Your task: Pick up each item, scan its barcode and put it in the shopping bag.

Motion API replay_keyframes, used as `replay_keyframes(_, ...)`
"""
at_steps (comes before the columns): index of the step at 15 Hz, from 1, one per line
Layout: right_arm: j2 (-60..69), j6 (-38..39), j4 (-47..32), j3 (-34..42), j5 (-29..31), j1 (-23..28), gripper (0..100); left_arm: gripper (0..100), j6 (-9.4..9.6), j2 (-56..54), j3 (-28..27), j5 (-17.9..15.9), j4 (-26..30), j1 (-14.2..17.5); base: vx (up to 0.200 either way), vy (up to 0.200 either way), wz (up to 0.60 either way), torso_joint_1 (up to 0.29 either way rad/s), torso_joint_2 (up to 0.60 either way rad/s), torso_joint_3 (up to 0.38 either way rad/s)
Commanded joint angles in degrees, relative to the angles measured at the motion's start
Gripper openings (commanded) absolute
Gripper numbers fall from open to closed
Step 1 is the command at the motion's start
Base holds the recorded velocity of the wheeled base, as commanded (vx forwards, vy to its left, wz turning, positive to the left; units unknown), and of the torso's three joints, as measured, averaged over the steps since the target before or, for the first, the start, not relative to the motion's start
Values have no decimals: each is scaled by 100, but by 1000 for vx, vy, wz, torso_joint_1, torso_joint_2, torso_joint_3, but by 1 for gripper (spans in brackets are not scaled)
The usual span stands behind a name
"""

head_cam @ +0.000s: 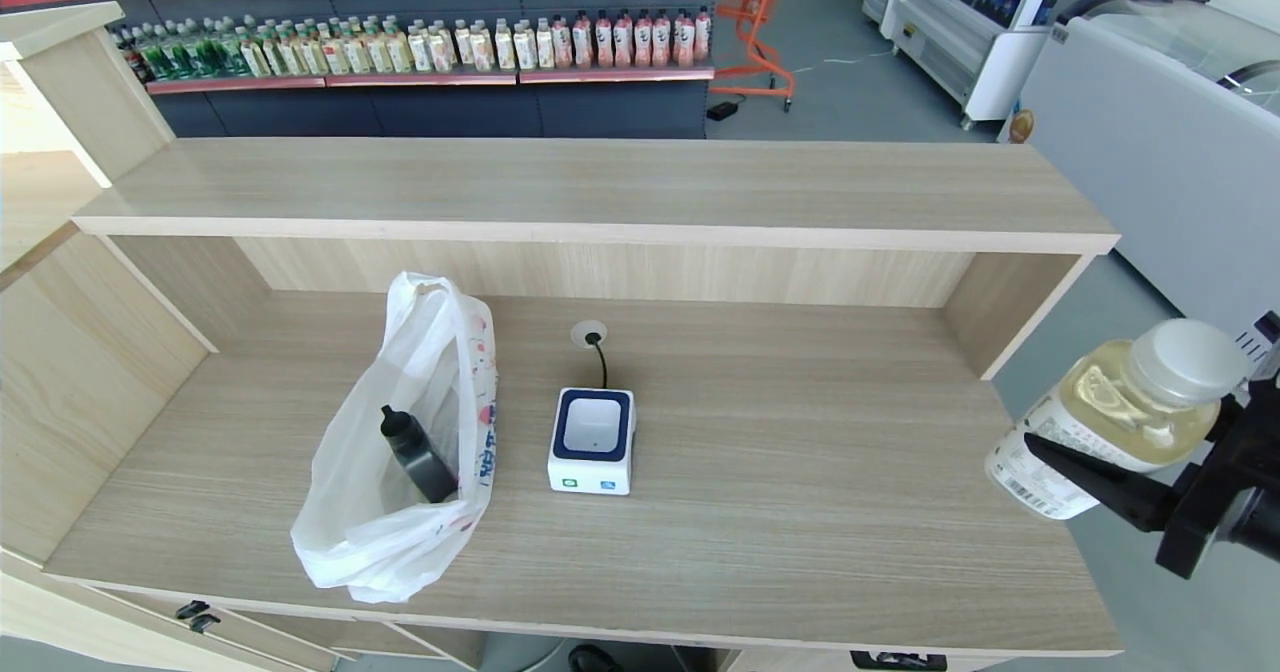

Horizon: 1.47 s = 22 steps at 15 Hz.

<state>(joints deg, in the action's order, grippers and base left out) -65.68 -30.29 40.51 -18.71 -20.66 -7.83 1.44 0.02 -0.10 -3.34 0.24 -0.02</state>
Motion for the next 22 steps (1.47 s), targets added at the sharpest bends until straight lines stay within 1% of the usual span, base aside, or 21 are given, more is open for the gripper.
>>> replay_keyframes(1, -6, 59, -8, -10, -17, -35, 0, 100, -3, -2, 1, 0, 2, -6, 0, 200, 0, 17, 7, 2)
replay_keyframes(3, -32, 129, -17, -10, -157, -44, 0, 100, -3, -2, 1, 0, 2, -6, 0, 200, 0, 7, 5, 2)
replay_keyframes(8, -437, 252, -8, -106, -175, -35, 0, 100, -3, -2, 1, 0, 2, -6, 0, 200, 0, 1, 3, 3)
replay_keyframes(11, -929, 164, 27, -405, -219, -35, 0, 100, 6, -2, 10, 0, 2, -6, 0, 200, 0, 1, -1, -1)
replay_keyframes(12, -1201, -152, 71, -695, -192, -26, 0, 100, 6, -2, 10, 0, 2, -6, 0, 200, 0, 7, 7, 2)
replay_keyframes(14, -1544, -715, 71, -1003, -184, -8, 0, 100, -12, -2, 1, 0, 2, -6, 0, 200, 0, 5, 0, 2)
replay_keyframes(15, -1632, -882, 71, -1064, -192, -8, 0, 100, 6, -2, 1, 0, 2, -6, 0, 0, 0, 0, 0, 0)
replay_keyframes(16, -1869, -1251, 71, -1205, -219, -8, 0, 100, -3, -2, 1, 0, 2, -6, 0, 0, 0, 0, 0, 0)
replay_keyframes(18, -2194, -1699, 80, -1389, -254, -8, 0, 100, -3, -2, 1, 0, 2, -6, 0, 0, 0, 0, 0, 0)
replay_keyframes(20, -2607, -2156, 238, -1539, -491, 0, 0, 100, -3, -2, 10, 0, 2, -6, 0, 0, 0, 0, 0, 0)
replay_keyframes(22, -3135, -2569, 695, -1741, -773, 18, 0, 100, -3, -2, 10, 0, 2, -6, 0, 0, 0, 0, 0, 0)
